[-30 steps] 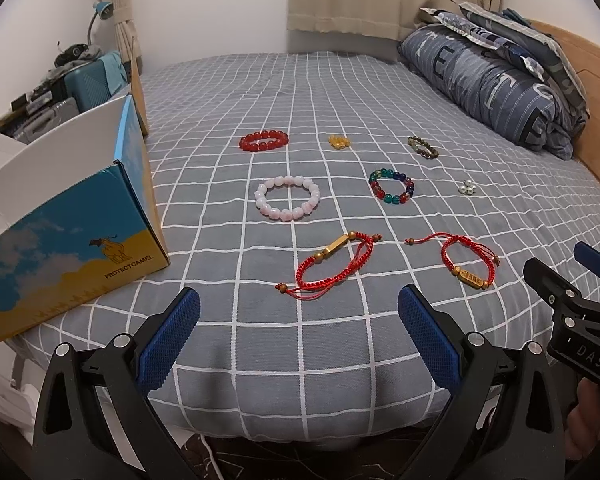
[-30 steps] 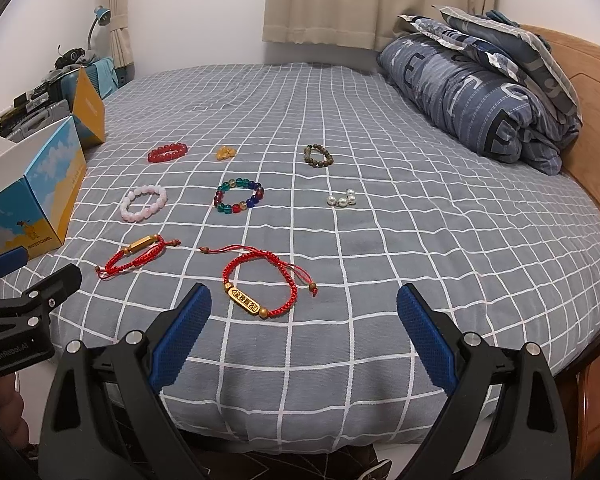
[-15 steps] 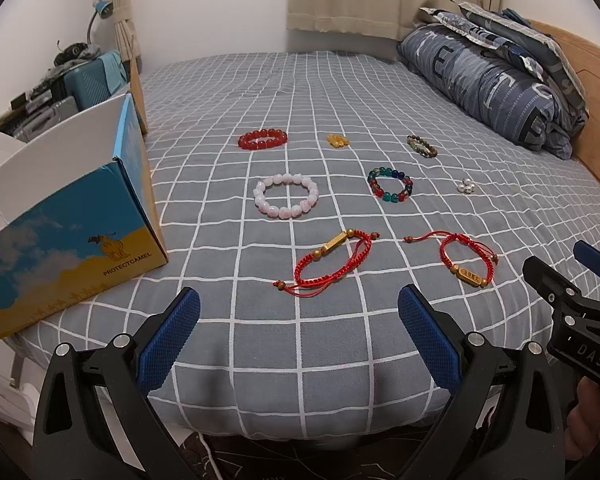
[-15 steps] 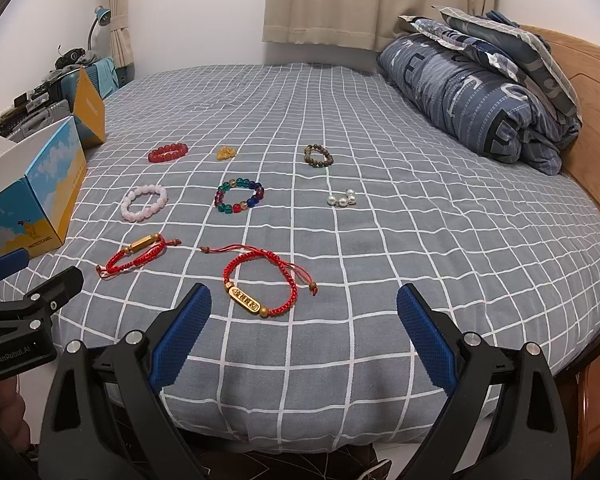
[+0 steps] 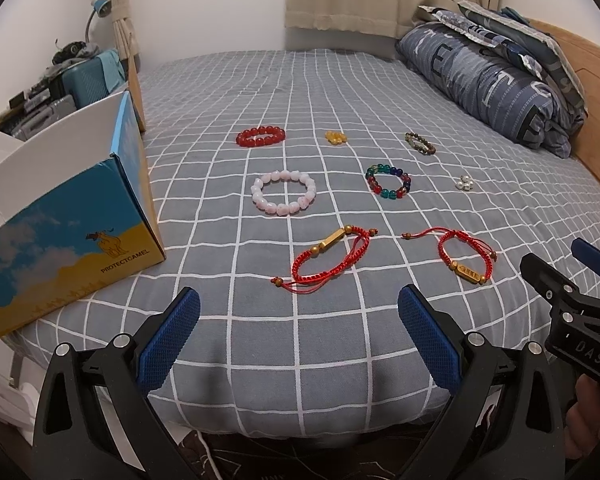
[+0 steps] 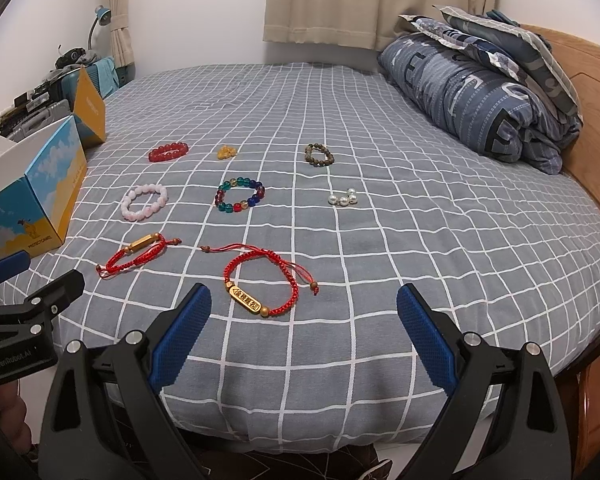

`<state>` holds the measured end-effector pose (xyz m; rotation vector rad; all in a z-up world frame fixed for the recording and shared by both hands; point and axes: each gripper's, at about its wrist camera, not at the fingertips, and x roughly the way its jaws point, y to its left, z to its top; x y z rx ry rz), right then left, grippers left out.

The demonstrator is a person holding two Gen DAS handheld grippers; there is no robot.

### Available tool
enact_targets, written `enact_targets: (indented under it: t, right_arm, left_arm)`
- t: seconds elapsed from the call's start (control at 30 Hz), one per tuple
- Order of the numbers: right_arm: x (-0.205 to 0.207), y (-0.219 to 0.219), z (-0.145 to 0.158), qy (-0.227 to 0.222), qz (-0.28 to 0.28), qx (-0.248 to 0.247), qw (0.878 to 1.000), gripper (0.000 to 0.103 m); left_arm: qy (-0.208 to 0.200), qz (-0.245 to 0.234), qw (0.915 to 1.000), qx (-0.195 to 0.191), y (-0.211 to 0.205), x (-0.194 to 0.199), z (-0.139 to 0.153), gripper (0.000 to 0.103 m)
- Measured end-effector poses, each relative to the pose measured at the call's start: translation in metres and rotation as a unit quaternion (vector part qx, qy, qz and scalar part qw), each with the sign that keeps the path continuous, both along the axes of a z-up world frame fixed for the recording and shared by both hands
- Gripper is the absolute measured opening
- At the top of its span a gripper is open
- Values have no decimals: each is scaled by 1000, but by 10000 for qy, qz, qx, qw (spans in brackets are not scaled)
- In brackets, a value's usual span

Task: Organize jewelry
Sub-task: 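Grasp the pink-white bead bracelet with the left tool while the right tool grasps the pearl earrings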

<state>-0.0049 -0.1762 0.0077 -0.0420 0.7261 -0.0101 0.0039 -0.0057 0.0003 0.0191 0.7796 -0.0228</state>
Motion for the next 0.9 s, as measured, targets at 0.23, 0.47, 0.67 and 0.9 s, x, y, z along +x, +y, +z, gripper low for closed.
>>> enact_targets:
  t: [0.23,0.47,0.67,0.9]
  right_arm:
    - [13,-4,15,-95,103,-50,9999,90]
    - [72,-19,36,-16,165,-74,9998,90]
    - [136,-30,19,418,137,-152,9989,90]
    - [192,-37,-16,1049,127,-75,9944,90]
  left_arm:
    - [52,-64,9999,-93,4,23,17,97]
    - [197,-139,9995,-213,13,88,33,97]
    - [522,-127,9984,-176,15,140,18,97]
    - [948,-51,9954,-151,18,182,-13,97]
